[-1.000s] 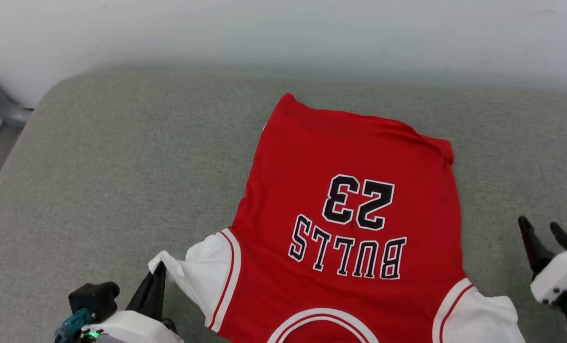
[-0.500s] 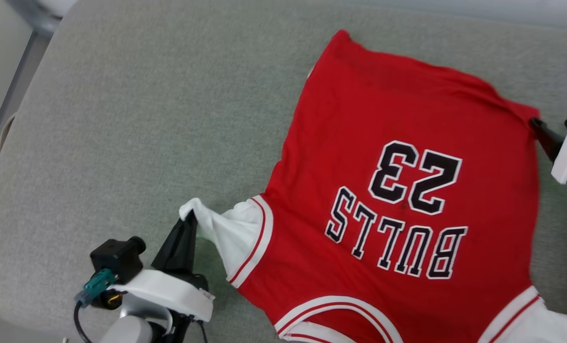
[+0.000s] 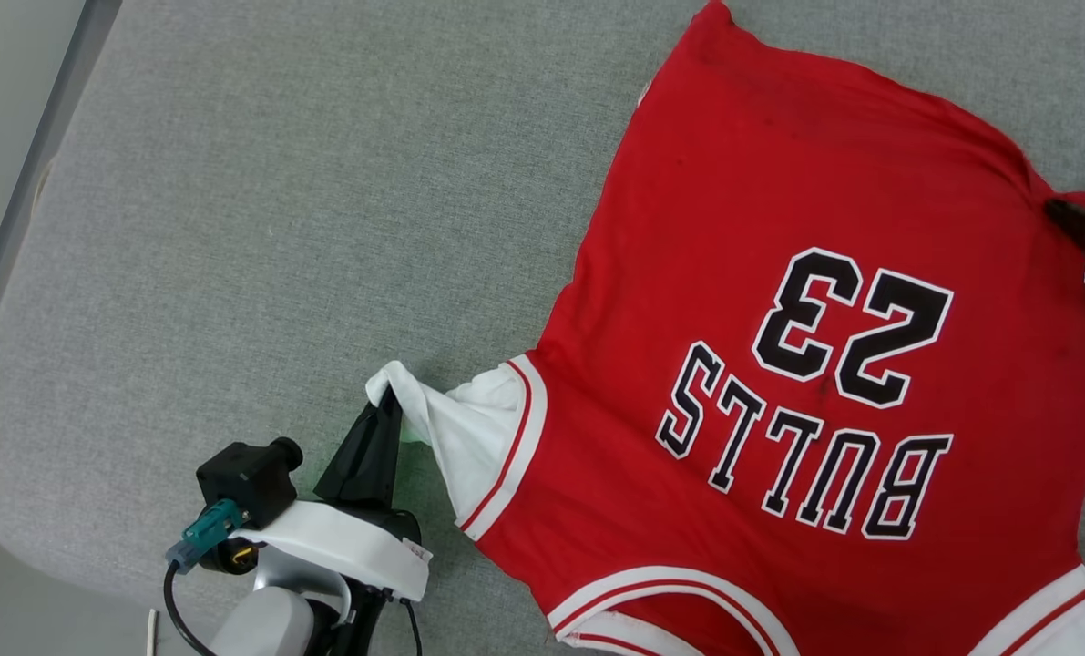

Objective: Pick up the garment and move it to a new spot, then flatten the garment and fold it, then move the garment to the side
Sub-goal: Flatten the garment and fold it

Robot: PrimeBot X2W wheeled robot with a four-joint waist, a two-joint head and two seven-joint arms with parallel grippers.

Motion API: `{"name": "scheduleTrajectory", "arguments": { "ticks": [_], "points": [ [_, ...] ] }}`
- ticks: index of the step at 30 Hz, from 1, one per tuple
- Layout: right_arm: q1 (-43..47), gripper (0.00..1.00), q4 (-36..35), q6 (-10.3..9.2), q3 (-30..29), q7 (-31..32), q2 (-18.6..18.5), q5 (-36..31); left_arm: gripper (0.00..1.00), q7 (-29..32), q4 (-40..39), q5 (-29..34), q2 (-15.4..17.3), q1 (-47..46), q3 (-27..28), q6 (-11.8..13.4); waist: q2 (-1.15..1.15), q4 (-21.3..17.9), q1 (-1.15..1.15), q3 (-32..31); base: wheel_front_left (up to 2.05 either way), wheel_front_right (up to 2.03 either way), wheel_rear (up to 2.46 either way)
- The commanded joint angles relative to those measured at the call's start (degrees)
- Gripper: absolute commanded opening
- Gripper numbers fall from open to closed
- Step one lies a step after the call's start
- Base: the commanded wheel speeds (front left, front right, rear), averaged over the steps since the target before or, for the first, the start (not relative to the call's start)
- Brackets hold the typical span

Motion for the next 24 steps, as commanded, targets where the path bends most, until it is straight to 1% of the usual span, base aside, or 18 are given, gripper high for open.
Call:
{"name": "scheduleTrajectory", "arguments": {
  "ticks": [1,3,6,9,13,19,24],
  "points": [
    [5.0,0.00,3.8,-0.01,2.0,2.9,2.1,0.7,0.00,-0.2,0.5,0.1,-0.3,-0.5,0.2,-0.3,0.00,0.1,0.01,-0.5,0.00,0.00,0.00],
    [4.9,0.00,3.1,-0.01,2.2,2.5,1.2,0.7,0.00,-0.3,1.0,-0.5,-0.6,-0.1,0.4,-0.6,0.00,0.1,0.01,-1.2,0.00,0.00,0.00],
    [5.1,0.00,2.0,-0.03,1.9,1.2,-0.5,0.7,0.00,-0.3,1.6,-0.6,-0.2,0.7,1.0,-0.6,0.00,-0.6,0.01,-3.0,0.00,0.00,0.00],
    [5.8,0.00,0.6,-0.06,0.5,-0.4,-1.9,0.9,0.00,-0.4,2.3,-0.3,0.6,1.6,1.5,0.1,0.00,-1.6,0.01,-5.6,0.00,0.00,0.00],
    [9.5,0.00,-1.3,-0.06,-0.9,-1.8,-2.8,1.5,0.00,0.0,2.9,-0.7,1.8,3.2,2.4,1.1,0.00,-3.7,0.01,-9.2,0.00,0.00,0.00],
    [18.7,0.00,-6.7,-0.05,-5.1,-3.5,-2.0,2.6,0.00,0.9,3.8,-1.2,3.3,6.1,3.2,2.3,0.00,-7.5,0.01,-14.2,0.00,0.00,0.00],
    [29.9,0.00,-14.0,-0.05,-9.5,-4.0,0.7,2.2,0.00,1.7,4.3,-1.7,4.6,8.6,3.9,3.2,0.00,-11.2,0.01,-17.8,0.00,0.00,0.00]
  ]
}}
